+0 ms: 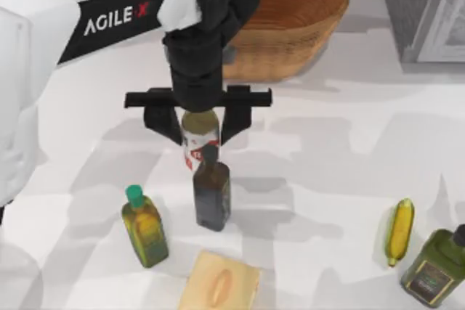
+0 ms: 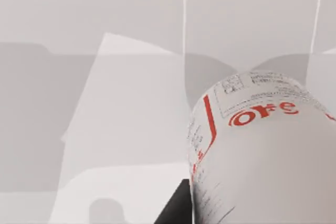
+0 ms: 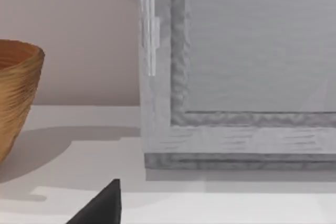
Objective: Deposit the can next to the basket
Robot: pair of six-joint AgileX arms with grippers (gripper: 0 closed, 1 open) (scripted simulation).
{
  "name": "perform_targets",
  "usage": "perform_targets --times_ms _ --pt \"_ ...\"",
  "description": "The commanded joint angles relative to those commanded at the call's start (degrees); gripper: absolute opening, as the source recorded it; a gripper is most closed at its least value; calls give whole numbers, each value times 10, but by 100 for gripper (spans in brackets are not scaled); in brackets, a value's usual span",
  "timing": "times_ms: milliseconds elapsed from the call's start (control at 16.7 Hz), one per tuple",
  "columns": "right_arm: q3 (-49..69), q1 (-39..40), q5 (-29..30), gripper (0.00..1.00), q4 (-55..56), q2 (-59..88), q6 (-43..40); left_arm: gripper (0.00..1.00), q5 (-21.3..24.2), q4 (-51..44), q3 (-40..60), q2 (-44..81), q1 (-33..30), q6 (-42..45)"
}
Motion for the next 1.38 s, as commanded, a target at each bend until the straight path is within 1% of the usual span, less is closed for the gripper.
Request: perform_targets --times_ms 540,600,1140,1380 --pt "0 0 0 100 0 0 0 98 0 0 0 0 0 0" --pt "0 0 0 100 0 0 0 100 0 0 0 0 0 0" --pt "0 0 0 100 0 0 0 100 0 -2 2 0 1 0" --pt "0 0 0 100 0 0 0 100 0 -47 41 -3 1 -1"
